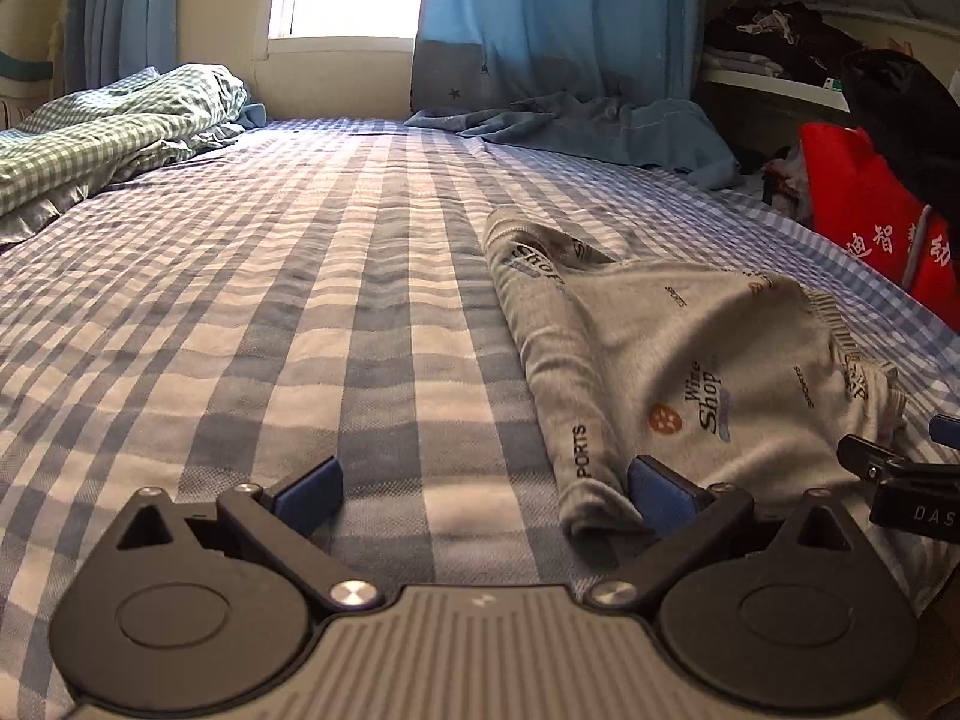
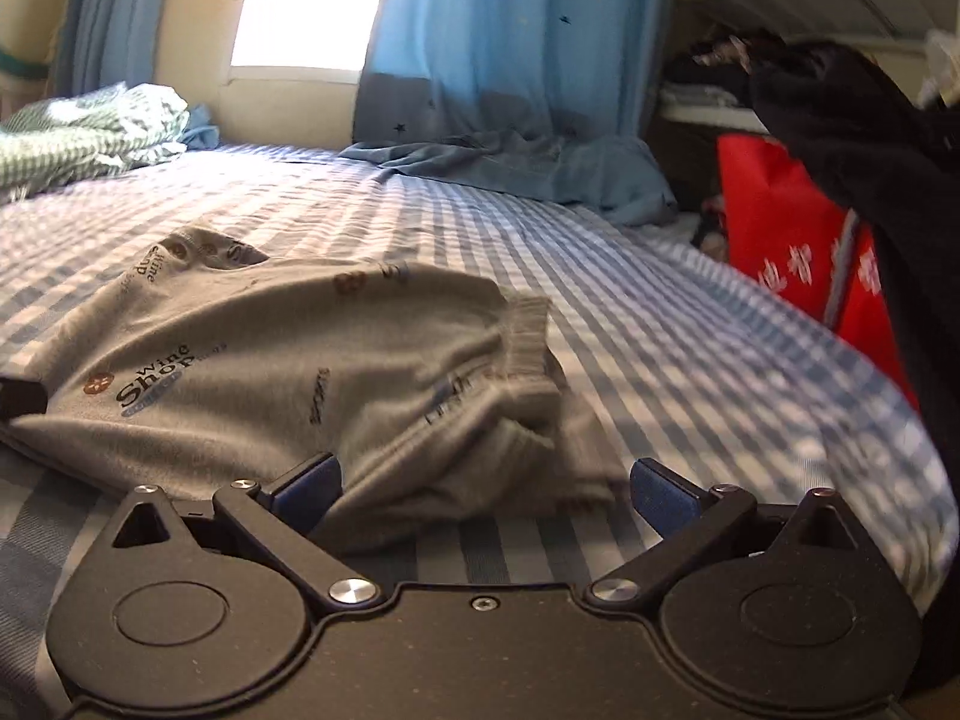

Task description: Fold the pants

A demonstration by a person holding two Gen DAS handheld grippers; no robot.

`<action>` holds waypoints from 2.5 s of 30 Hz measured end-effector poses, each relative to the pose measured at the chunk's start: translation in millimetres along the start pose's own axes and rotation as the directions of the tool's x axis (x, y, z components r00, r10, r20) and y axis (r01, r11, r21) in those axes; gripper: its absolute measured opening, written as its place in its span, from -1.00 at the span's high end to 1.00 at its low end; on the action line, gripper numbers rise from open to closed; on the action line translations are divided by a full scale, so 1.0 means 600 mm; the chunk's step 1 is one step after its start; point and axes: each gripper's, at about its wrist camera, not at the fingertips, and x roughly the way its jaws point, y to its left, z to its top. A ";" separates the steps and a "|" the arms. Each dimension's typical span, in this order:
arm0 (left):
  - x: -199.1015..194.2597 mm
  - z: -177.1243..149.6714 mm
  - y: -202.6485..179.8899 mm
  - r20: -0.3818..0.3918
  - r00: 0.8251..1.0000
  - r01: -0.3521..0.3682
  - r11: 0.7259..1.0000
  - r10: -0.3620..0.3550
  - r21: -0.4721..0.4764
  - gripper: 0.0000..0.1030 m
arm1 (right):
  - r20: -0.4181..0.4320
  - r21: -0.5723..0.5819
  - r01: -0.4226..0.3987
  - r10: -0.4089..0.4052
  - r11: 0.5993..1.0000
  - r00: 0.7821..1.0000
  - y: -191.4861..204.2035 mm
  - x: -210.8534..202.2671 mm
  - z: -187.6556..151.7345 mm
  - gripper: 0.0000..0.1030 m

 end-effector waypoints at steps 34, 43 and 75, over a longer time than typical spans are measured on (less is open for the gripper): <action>0.044 0.059 0.023 -0.042 0.999 0.026 0.994 -0.030 -0.105 -1.00 | 0.125 0.096 -0.015 0.003 0.995 0.992 -0.067 0.040 0.070 -0.99; 0.043 0.051 0.020 -0.036 0.999 0.022 0.995 -0.026 -0.096 -0.99 | 0.014 -0.182 -0.076 0.080 0.980 0.997 0.029 0.166 0.154 -0.99; 0.137 0.115 -0.016 -0.092 0.991 0.091 0.991 -0.101 -0.101 -1.00 | -0.024 0.283 -0.583 0.614 0.761 0.789 -0.177 0.252 0.130 -0.99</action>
